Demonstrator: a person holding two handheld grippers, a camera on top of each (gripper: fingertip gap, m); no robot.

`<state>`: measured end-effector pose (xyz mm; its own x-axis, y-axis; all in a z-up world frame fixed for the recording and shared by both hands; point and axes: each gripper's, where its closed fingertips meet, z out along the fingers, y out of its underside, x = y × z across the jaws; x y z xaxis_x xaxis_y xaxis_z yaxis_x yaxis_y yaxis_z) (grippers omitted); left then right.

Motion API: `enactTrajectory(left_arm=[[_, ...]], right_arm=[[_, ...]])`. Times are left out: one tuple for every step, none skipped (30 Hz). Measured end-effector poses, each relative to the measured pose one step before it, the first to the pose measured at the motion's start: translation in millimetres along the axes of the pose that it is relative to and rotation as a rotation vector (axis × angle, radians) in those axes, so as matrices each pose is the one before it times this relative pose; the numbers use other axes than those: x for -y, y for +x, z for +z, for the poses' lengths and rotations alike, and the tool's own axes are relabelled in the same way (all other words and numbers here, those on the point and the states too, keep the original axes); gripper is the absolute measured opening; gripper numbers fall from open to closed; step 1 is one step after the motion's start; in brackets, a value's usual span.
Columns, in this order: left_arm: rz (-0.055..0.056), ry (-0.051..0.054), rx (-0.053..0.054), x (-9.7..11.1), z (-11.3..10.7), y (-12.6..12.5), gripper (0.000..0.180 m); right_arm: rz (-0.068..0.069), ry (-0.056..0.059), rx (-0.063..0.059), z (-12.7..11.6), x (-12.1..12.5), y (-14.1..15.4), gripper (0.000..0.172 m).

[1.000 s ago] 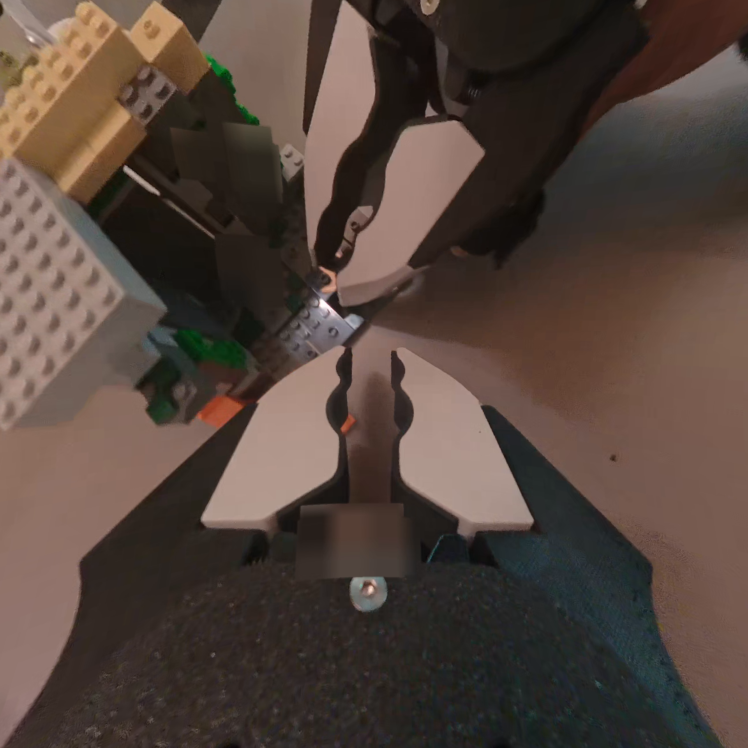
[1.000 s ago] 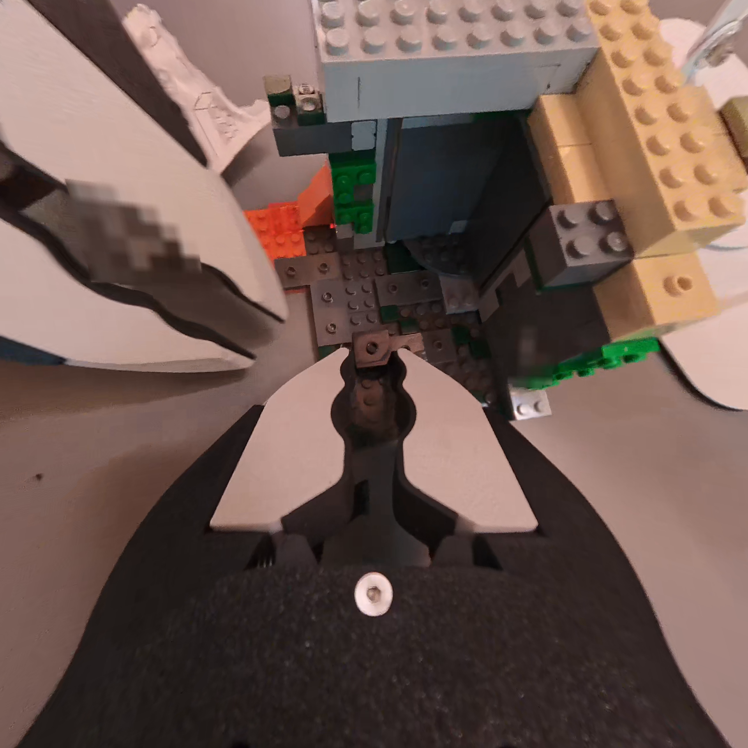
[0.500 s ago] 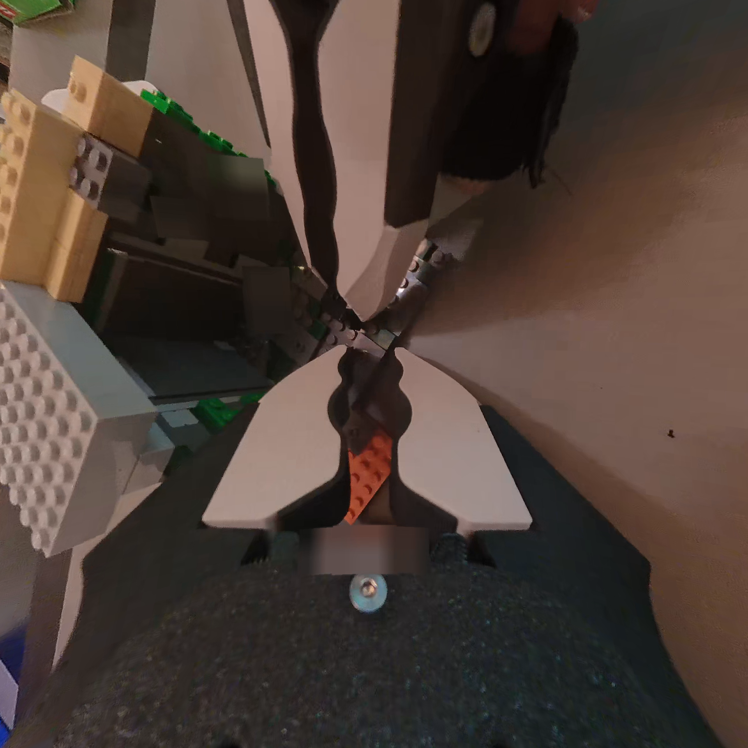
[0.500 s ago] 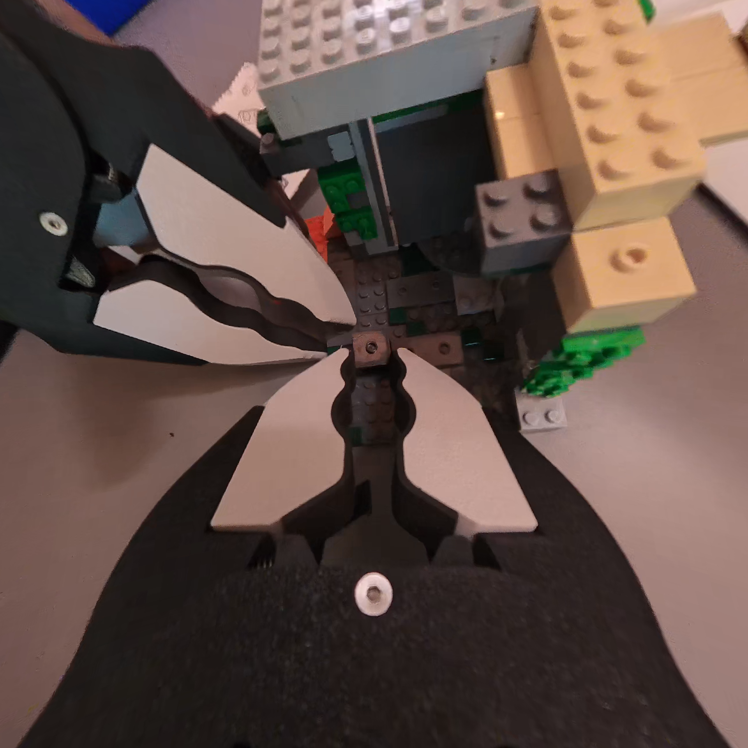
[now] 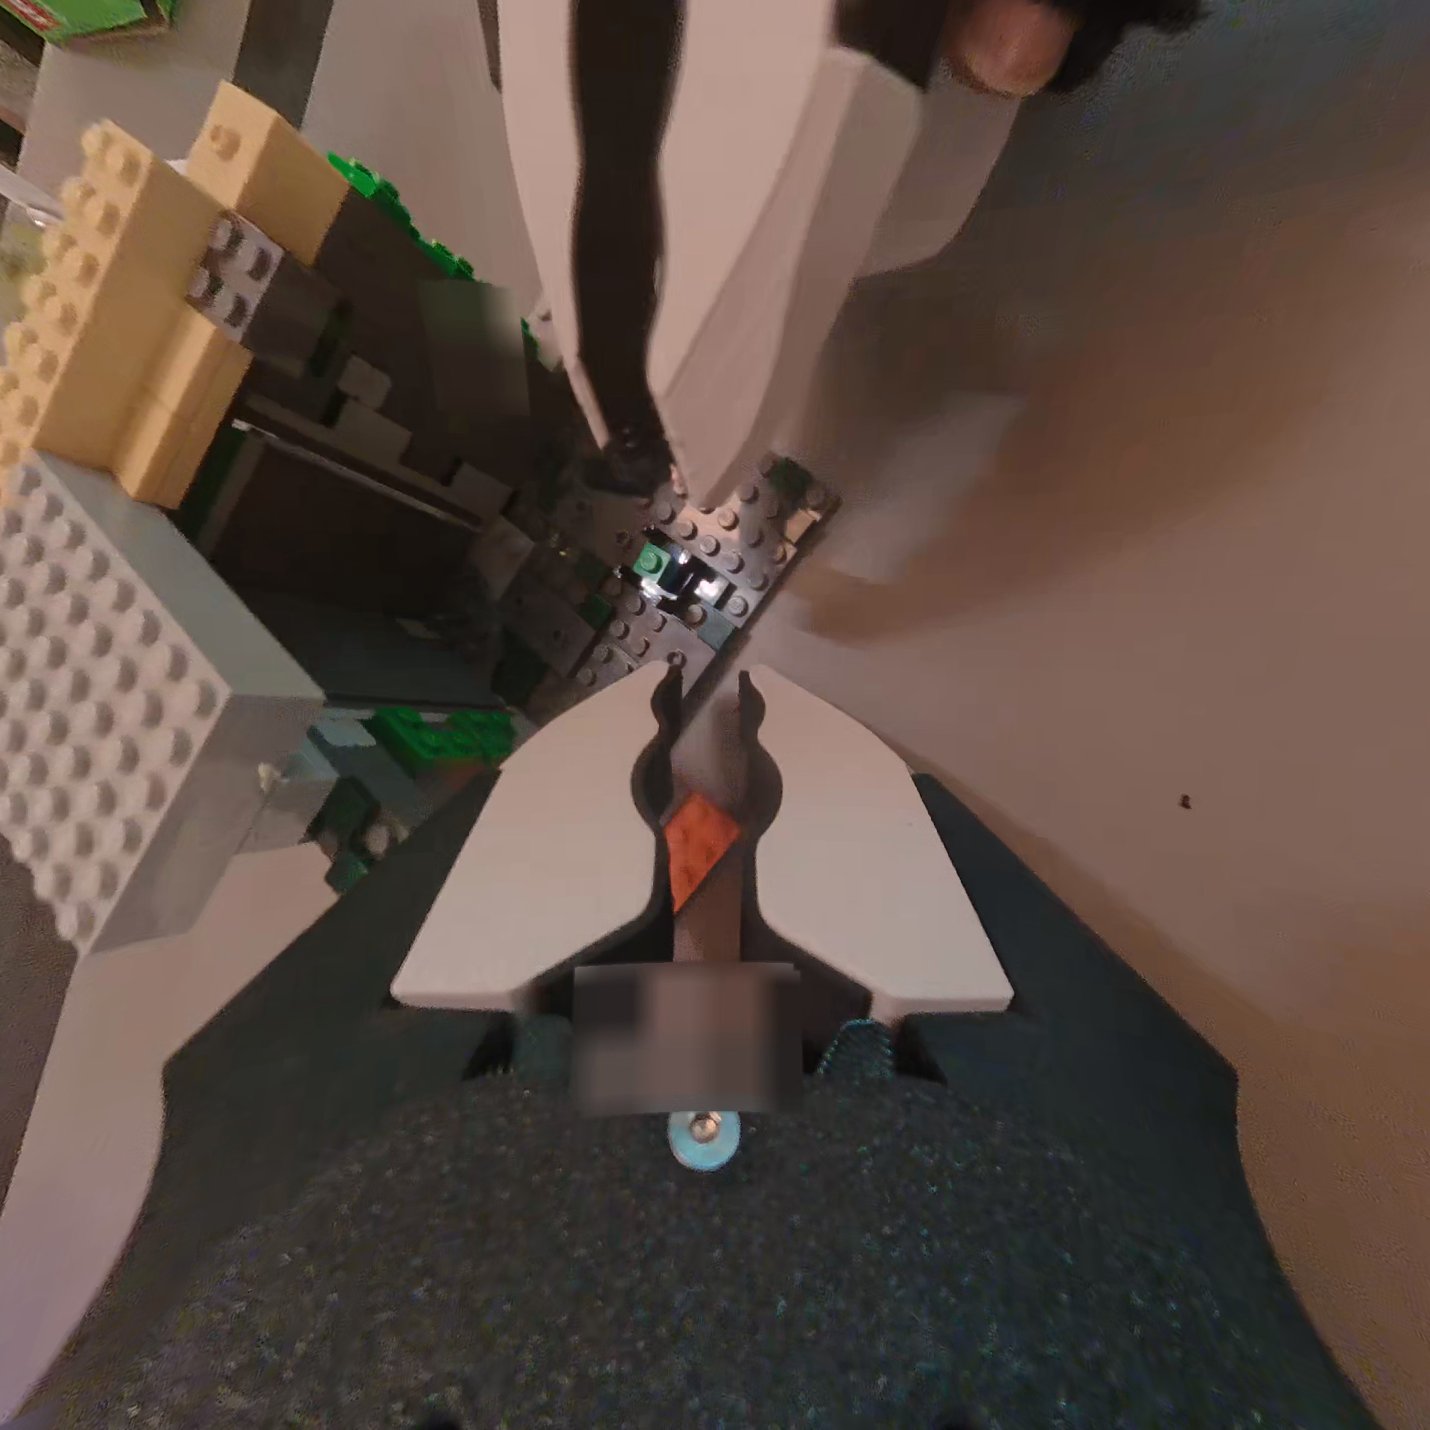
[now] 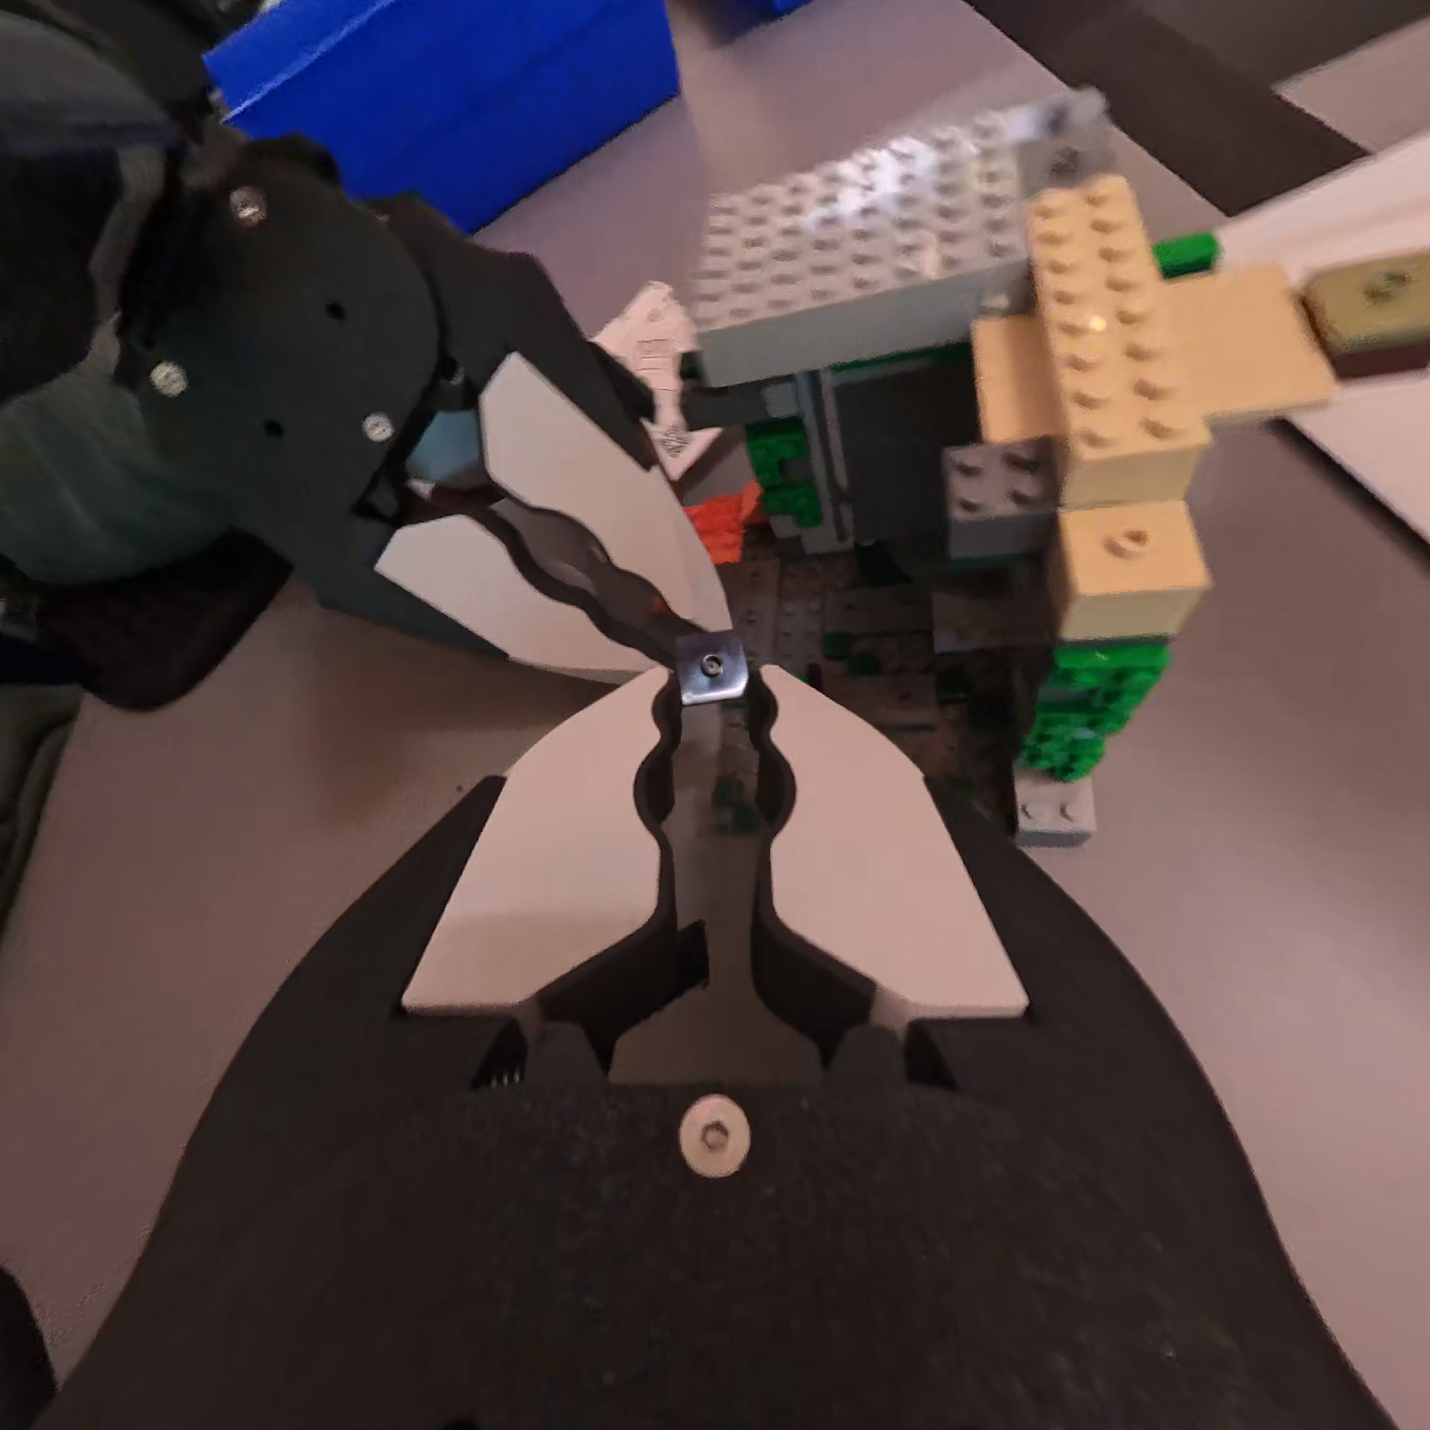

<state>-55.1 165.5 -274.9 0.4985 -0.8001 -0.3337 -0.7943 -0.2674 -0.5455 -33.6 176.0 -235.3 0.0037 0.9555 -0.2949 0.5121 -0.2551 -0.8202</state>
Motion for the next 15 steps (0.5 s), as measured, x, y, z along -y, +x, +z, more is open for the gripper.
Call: enactTrajectory(left_arm=[[-0.0061, 0.0136, 0.0020, 1.17, -3.47, 1.00, 0.015], [-0.0005, 0.0123, 0.0042, 1.11, -3.71, 0.73, 0.016], [0.0016, 0.0127, 0.0074, 1.28, -3.96, 0.23, 0.016], [0.0008, 0.0149, 0.0060, 1.56, -3.99, 0.66, 0.018], [0.0036, 0.0233, 0.0010, 2.31, -4.12, 1.87, 0.019], [0.0142, 0.0291, -0.0096, 2.67, -4.17, 4.46, 0.020], [0.0149, 0.0186, -0.0047, 0.82, -3.75, 4.58, 0.020], [0.0060, -0.0003, 0.0043, -2.17, -3.11, 2.95, 0.020], [0.0014, -0.0042, 0.0032, -3.44, -2.95, 2.59, 0.020], [-0.0040, -0.0014, 0.0019, -3.67, -2.85, 2.06, 0.020], [-0.0101, 0.0039, 0.0028, -3.01, -2.78, 1.00, 0.020], [-0.0127, 0.0067, 0.0020, -2.37, -2.44, 0.28, 0.019], [-0.0133, 0.0057, 0.0066, -2.37, -1.88, -1.07, 0.019], [-0.0124, 0.0009, 0.0107, -2.55, -0.99, -2.21, 0.018], [-0.0100, -0.0007, 0.0096, -2.45, -0.26, -2.22, 0.018]], right_arm=[[-0.0464, -0.0016, 0.0214, -1.18, 1.15, -7.84, 0.016], [-0.0410, -0.0203, 0.0065, -0.27, -1.06, -5.77, 0.016], [-0.0348, -0.0383, -0.0033, 0.93, -3.65, -3.64, 0.016], [-0.0287, -0.0460, 0.0019, 2.24, -5.49, -3.99, 0.016], [-0.0209, -0.0371, 0.0143, 3.58, -5.05, -5.29, 0.016], [-0.0127, -0.0268, 0.0112, 4.58, -3.85, -4.03, 0.017], [-0.0088, -0.0289, 0.0079, 5.15, -3.95, -2.96, 0.017], [-0.0130, -0.0322, 0.0156, 5.18, -3.96, -4.33, 0.017], [-0.0198, -0.0306, 0.0203, 4.88, -2.75, -5.89, 0.017], [-0.0232, -0.0184, 0.0200, 4.39, 0.08, -6.25, 0.019], [-0.0169, -0.0031, 0.0075, 3.38, 3.08, -3.97, 0.028], [-0.0119, 0.0017, -0.0027, 2.06, 3.89, -1.54, 0.032], [-0.0091, 0.0004, -0.0017, 0.95, 3.19, -1.13, 0.036], [-0.0061, 0.0012, -0.0085, -0.06, 2.26, 0.11, 0.040], [-0.0047, -0.0018, -0.0153, -0.69, 0.68, 1.73, 0.042]])
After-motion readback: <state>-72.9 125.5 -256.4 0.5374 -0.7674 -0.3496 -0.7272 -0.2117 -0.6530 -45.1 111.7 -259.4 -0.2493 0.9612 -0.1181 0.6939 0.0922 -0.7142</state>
